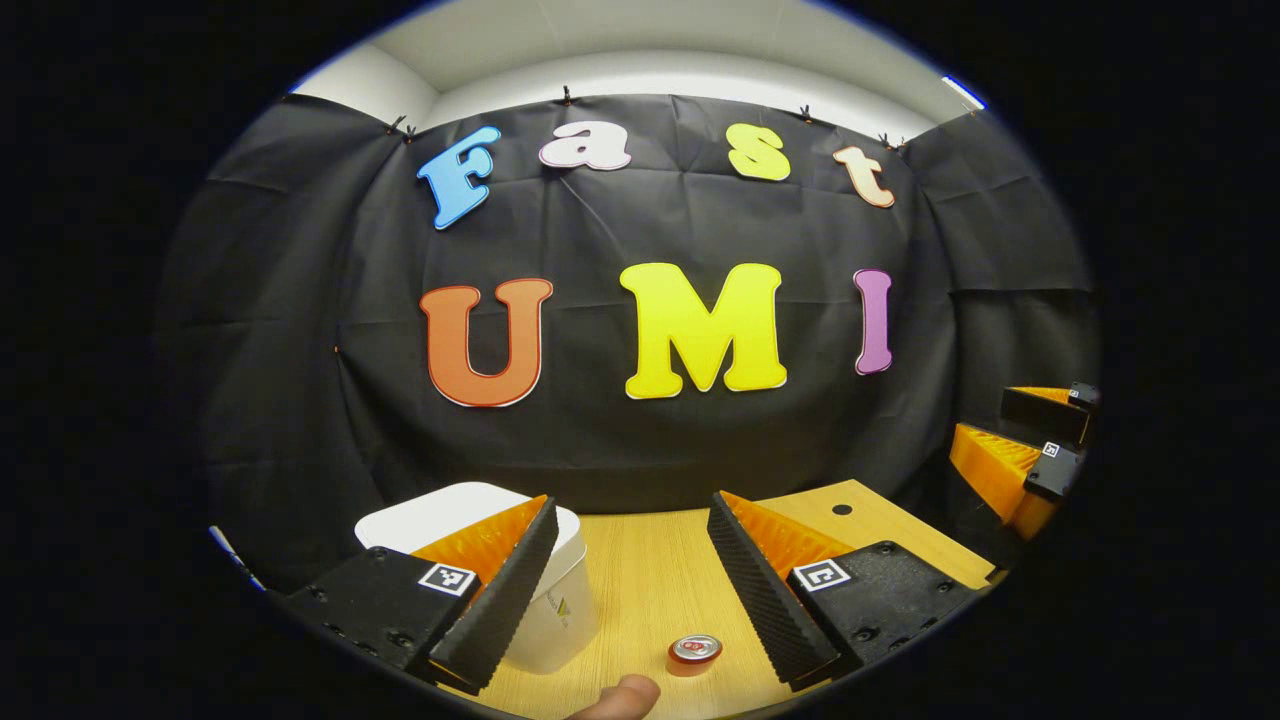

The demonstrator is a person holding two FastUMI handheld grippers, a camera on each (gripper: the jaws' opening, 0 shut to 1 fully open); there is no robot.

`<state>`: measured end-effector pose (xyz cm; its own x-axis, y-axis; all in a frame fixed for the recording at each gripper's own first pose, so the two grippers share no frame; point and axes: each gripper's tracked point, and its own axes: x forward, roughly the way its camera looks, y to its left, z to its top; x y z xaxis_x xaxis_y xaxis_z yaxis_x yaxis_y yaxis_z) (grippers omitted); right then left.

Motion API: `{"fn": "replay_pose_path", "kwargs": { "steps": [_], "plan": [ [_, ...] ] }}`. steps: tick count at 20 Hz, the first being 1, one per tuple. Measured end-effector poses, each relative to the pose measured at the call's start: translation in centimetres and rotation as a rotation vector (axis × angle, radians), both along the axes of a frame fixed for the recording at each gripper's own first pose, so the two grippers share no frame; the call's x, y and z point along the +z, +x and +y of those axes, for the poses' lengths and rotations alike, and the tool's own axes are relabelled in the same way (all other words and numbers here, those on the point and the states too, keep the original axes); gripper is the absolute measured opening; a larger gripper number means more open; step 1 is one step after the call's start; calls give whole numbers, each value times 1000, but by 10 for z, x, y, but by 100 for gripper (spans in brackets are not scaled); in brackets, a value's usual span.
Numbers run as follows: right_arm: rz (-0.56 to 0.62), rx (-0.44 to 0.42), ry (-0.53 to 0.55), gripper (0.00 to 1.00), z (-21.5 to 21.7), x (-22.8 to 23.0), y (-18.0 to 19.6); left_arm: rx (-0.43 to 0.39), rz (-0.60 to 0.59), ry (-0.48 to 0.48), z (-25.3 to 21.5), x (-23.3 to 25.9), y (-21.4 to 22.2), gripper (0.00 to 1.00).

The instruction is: Press the lid of the desktop garbage bin to open it, pick up the crumpled paper on the desktop and throw it into the bin, then pick up the pop can on the desktop and drop it into the bin, and finally close the garbage bin lid.

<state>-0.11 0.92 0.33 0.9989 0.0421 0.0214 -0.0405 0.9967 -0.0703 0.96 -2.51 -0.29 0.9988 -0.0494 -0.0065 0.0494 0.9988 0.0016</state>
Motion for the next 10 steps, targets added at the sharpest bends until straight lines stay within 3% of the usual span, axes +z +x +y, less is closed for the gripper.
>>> {"fn": "replay_pose_path", "kwargs": {
  "steps": [8,10],
  "plan": [
    [36,25,1,94,9,-11,8,78,11,8,18,-6,10,95],
    [38,40,-10,94,15,-12,10,100,21,-6,29,-7,16,84]
  ]
}}
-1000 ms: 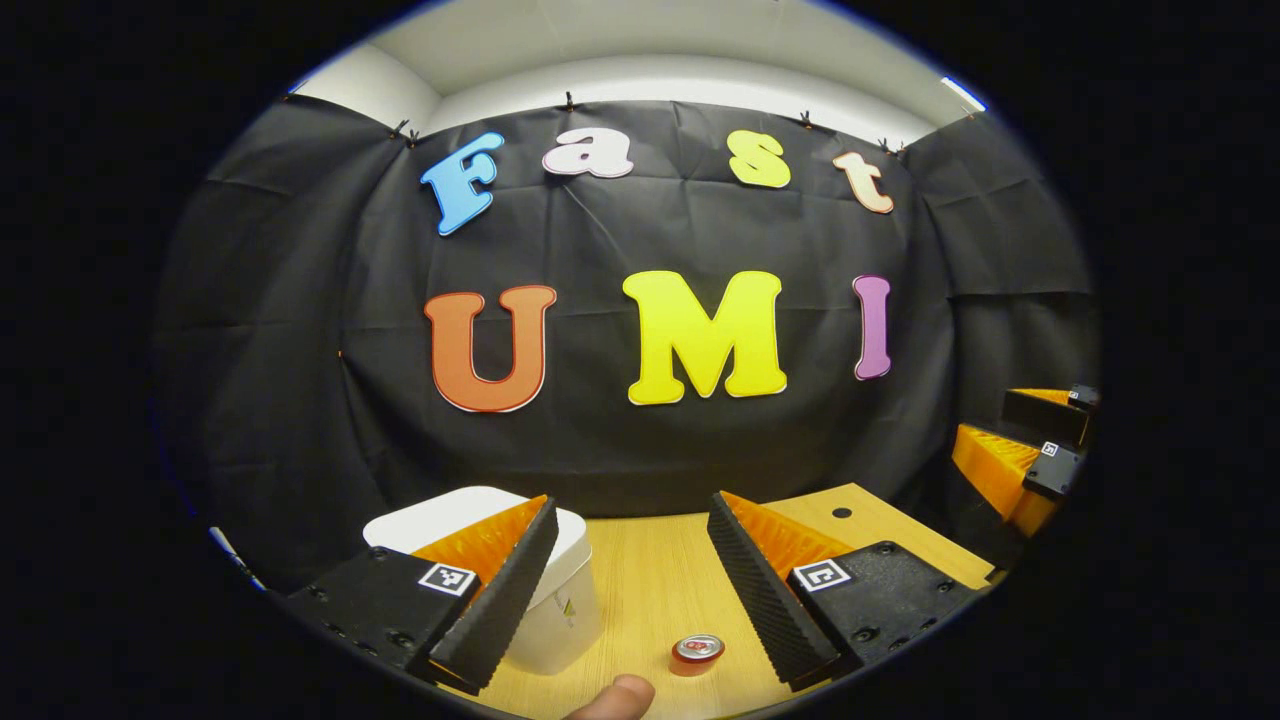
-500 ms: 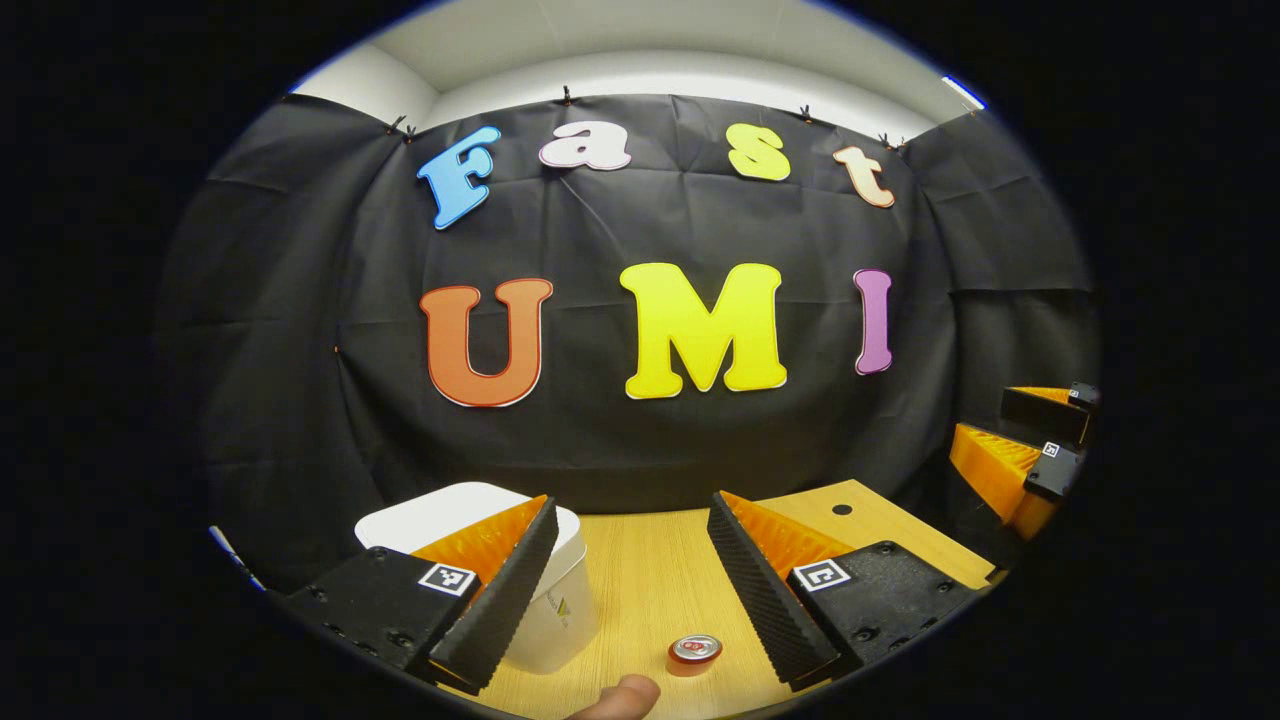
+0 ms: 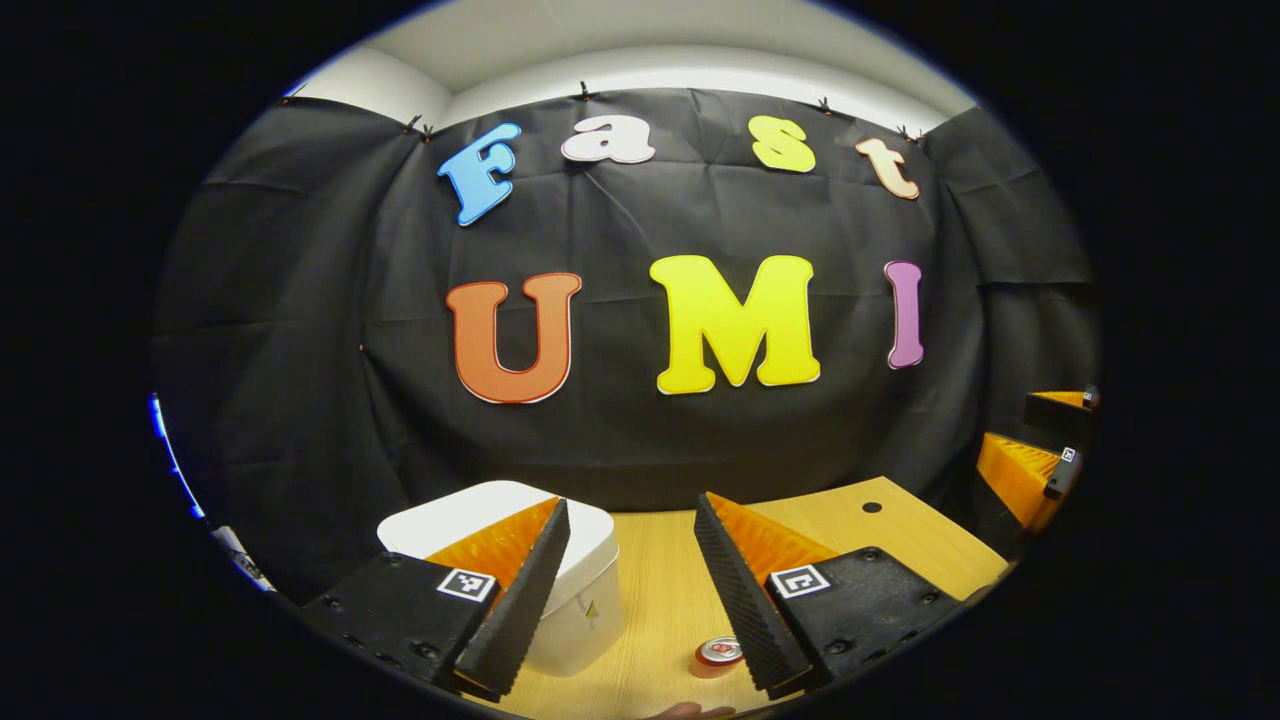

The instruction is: Press the lid of the desktop garbage bin to open it, pick up the crumpled paper on the desktop and throw it into the bin, then pick up the pop can on the desktop and drop it into the bin, and finally close the garbage bin lid.

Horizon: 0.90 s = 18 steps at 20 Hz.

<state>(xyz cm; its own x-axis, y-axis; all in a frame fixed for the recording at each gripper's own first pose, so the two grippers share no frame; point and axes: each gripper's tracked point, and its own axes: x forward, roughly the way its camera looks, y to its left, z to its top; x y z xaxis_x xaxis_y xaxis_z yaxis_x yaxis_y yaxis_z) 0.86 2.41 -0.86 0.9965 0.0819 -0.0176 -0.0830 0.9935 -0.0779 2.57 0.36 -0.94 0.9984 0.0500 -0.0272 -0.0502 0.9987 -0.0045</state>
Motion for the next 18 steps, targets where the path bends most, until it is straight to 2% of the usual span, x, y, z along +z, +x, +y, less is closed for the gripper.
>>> {"fn": "replay_pose_path", "kwargs": {
  "steps": [5,6,7,8,9,10,12,13,14,18],
  "plan": [
    [3,23,-18,94,11,-2,7,68,26,-2,22,-9,9,67],
    [5,27,-18,94,13,-2,9,73,29,-7,26,-9,12,70],
    [9,30,-19,94,15,-4,11,80,36,-18,30,-12,14,61],
    [11,32,-20,94,17,-4,13,86,46,-26,34,-13,18,48],
    [15,36,-21,94,19,-5,15,105,57,-24,40,-16,20,52],
    [17,37,-24,94,21,-5,18,131,75,-19,48,-20,22,45],
    [21,47,-25,94,26,-6,21,165,124,-13,61,-33,30,41],
    [27,49,-26,94,27,-8,22,170,147,-14,63,-38,33,36],
    [33,51,-26,94,28,-10,25,176,166,-15,67,-43,36,22],
    [54,58,-29,94,32,-17,30,194,241,-53,77,-60,46,5]
  ]
}}
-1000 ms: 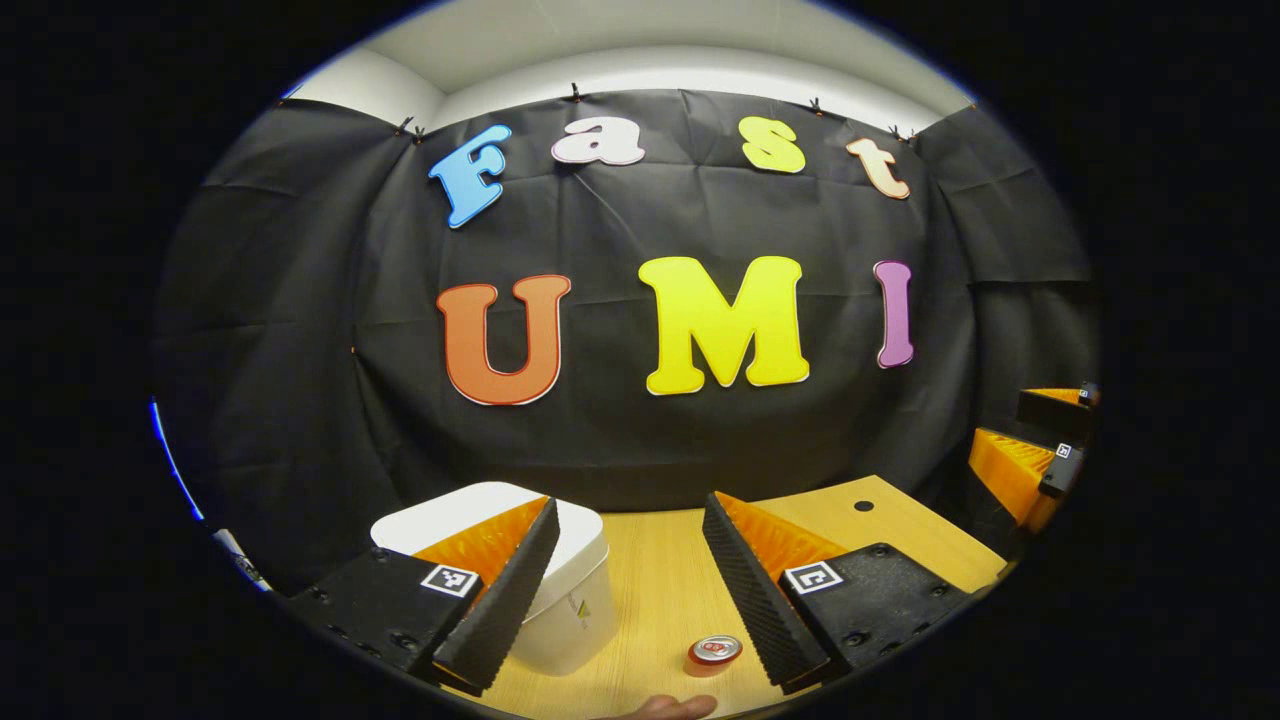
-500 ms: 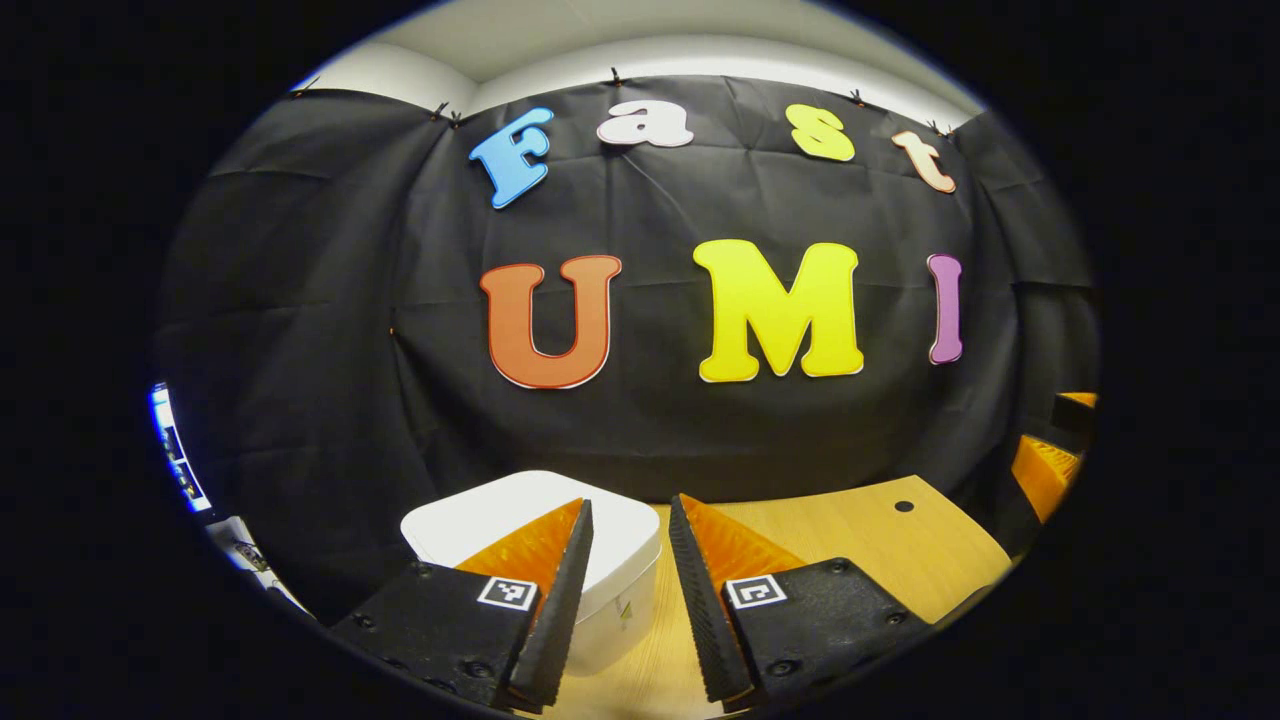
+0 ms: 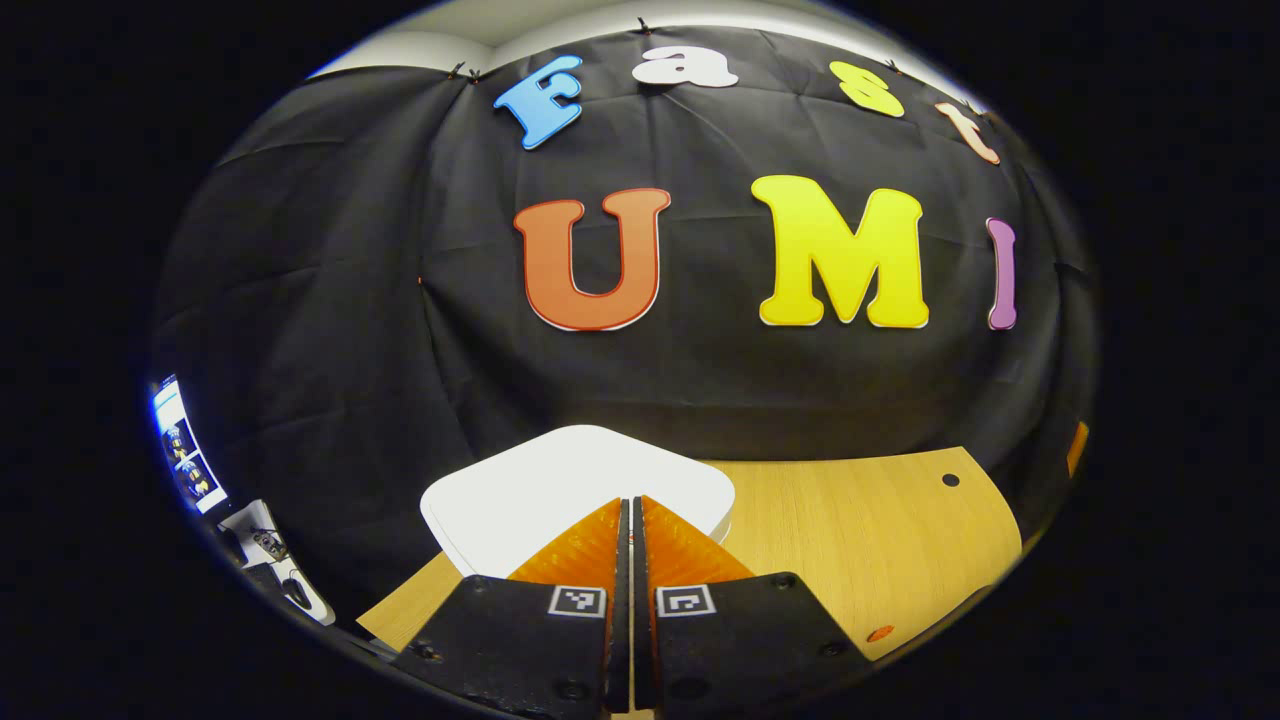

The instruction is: Press the lid of the desktop garbage bin to open it, pick up the crumpled paper on the desktop and throw it into the bin, then pick up the pop can on the desktop and drop it into the bin, and finally close the garbage bin lid.

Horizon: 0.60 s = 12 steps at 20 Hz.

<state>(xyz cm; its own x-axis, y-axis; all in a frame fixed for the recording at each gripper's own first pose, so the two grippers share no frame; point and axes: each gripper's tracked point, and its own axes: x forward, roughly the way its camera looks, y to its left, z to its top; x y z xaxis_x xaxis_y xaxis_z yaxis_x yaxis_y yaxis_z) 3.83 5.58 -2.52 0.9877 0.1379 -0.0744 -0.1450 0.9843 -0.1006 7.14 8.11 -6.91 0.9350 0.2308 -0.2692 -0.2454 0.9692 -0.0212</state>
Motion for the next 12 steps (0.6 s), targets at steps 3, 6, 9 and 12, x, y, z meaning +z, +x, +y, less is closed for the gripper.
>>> {"fn": "replay_pose_path", "kwargs": {
  "steps": [3,6,9,12],
  "plan": [
    [11,0,-1,94,-1,-4,3,-2,49,-60,-1,-14,8,3],
    [25,-2,-2,94,-3,-9,7,12,95,-92,3,-26,16,3],
    [40,-1,-1,94,-5,-15,8,13,107,-81,3,-27,20,3],
    [55,-1,-2,94,-8,-20,9,14,127,-80,4,-31,21,4]
  ]
}}
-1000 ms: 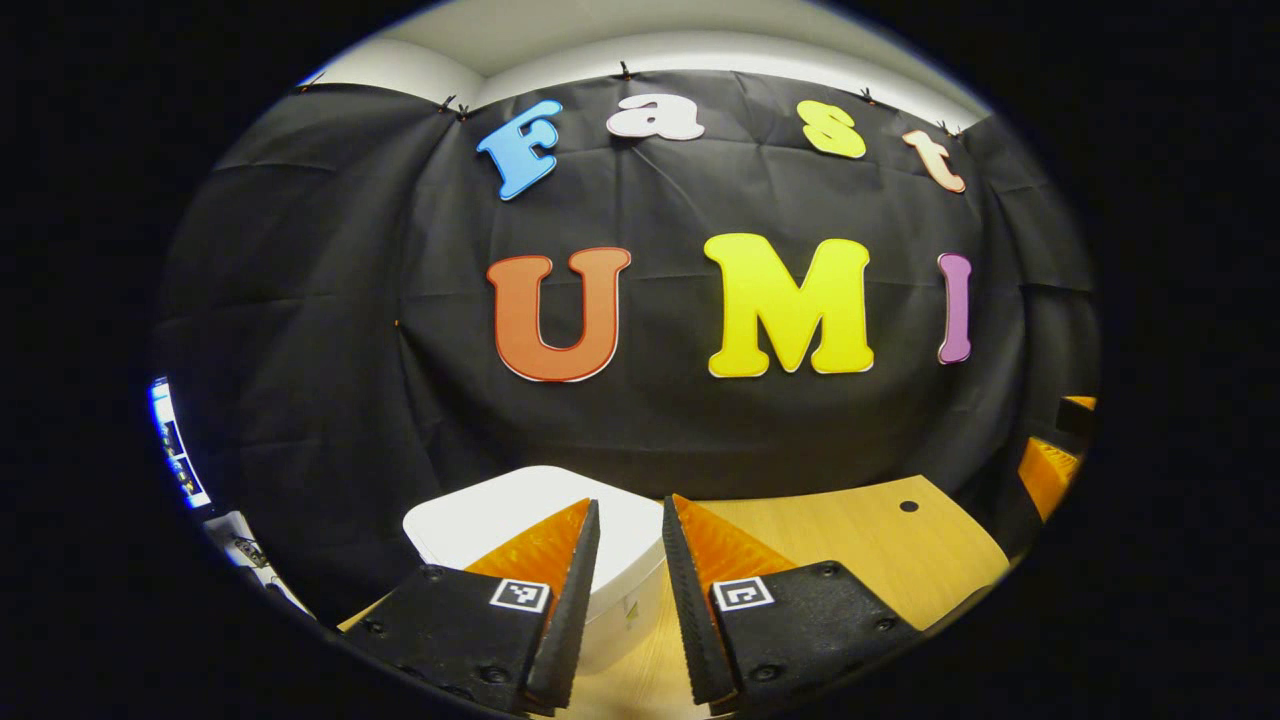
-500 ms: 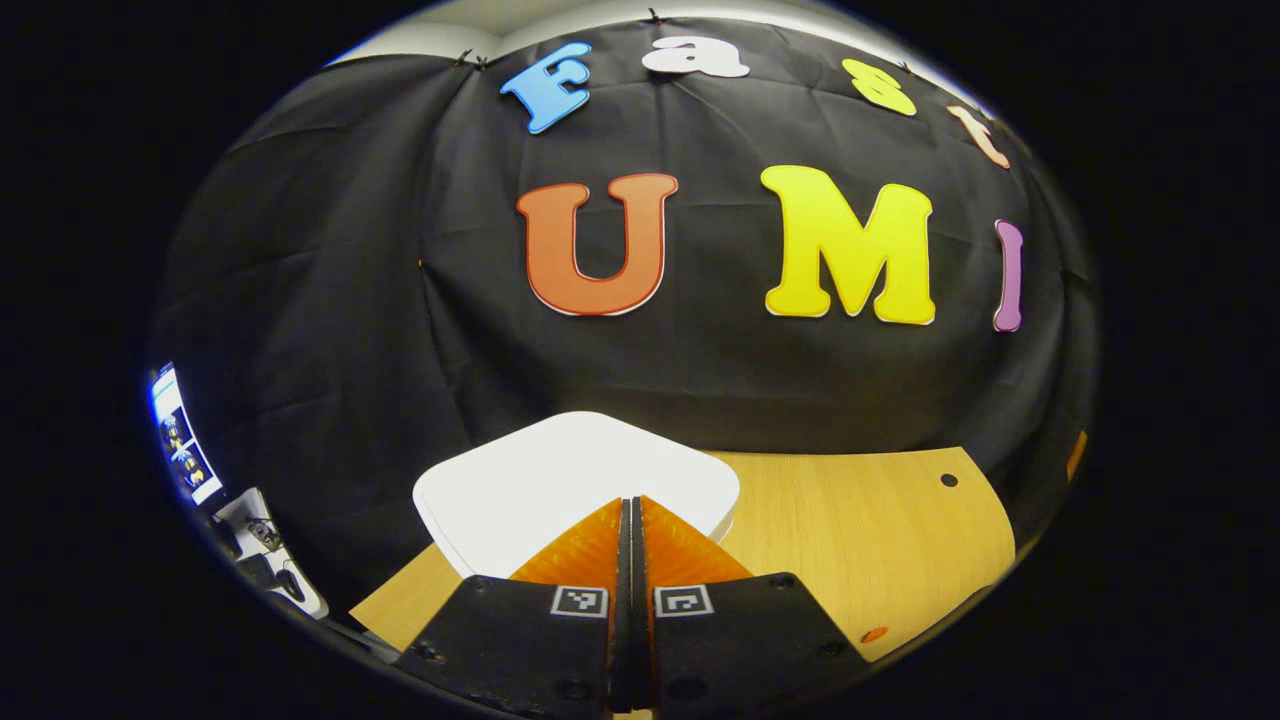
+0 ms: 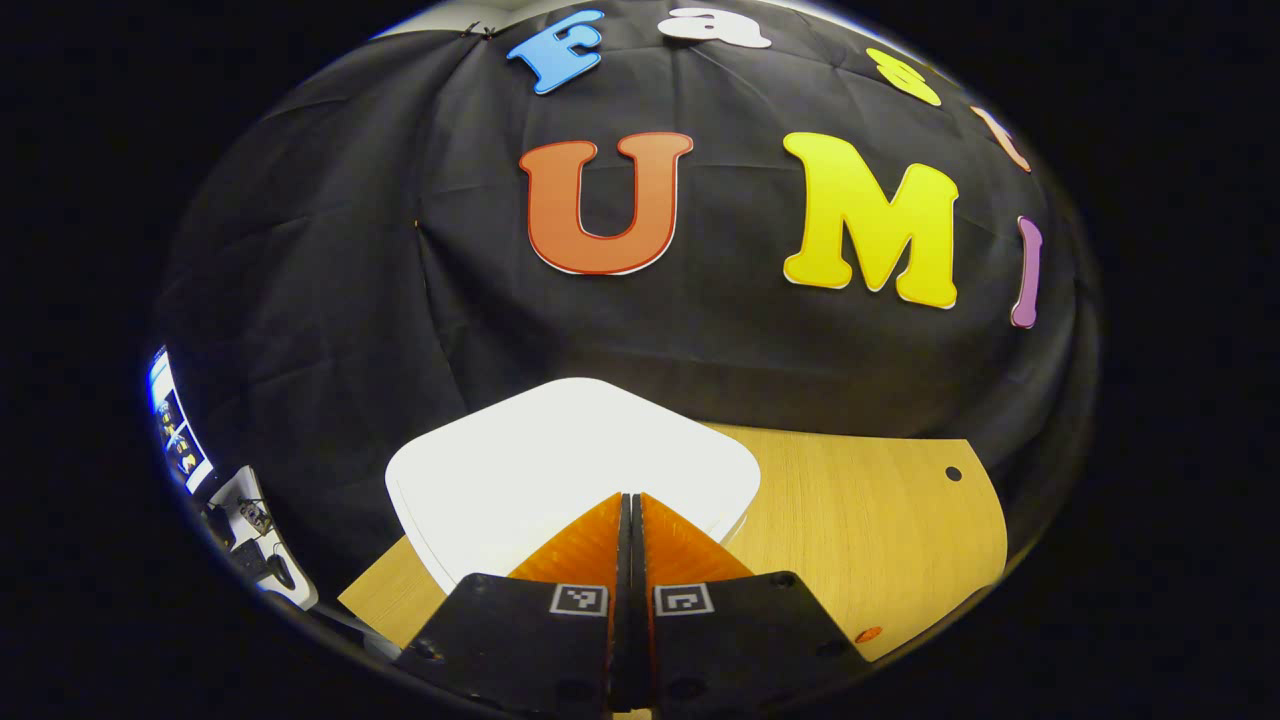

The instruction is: Press the lid of the desktop garbage bin to open it, pick up the crumpled paper on the desktop and throw it into the bin, then pick up the pop can on the desktop and drop it into the bin, and finally close the garbage bin lid.

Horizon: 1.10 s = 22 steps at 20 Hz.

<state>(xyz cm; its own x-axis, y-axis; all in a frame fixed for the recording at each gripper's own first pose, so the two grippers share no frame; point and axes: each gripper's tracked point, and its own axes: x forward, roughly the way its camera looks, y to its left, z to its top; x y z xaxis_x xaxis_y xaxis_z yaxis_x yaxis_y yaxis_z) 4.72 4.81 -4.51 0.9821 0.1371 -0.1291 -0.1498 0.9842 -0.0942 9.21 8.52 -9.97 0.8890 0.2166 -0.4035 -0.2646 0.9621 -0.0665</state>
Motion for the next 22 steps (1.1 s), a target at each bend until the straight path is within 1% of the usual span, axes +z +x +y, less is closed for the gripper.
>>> {"fn": "replay_pose_path", "kwargs": {
  "steps": [3,8,11,13,17,21,22],
  "plan": [
    [16,9,2,94,0,-6,0,1,3,-10,-1,-2,-1,3],
    [17,23,12,94,-2,-4,-3,-5,-3,20,0,11,0,3],
    [13,29,21,94,-5,-2,-7,10,22,-18,-3,13,-7,3],
    [14,32,31,94,-7,-1,-10,21,12,10,0,23,-9,3],
    [15,35,51,94,-11,-1,-17,18,-52,104,2,58,-15,3],
    [17,39,65,94,-14,-2,-25,17,-91,133,-2,77,-23,4],
    [18,38,65,94,-16,-3,-26,19,-99,138,-3,80,-26,11]
  ]
}}
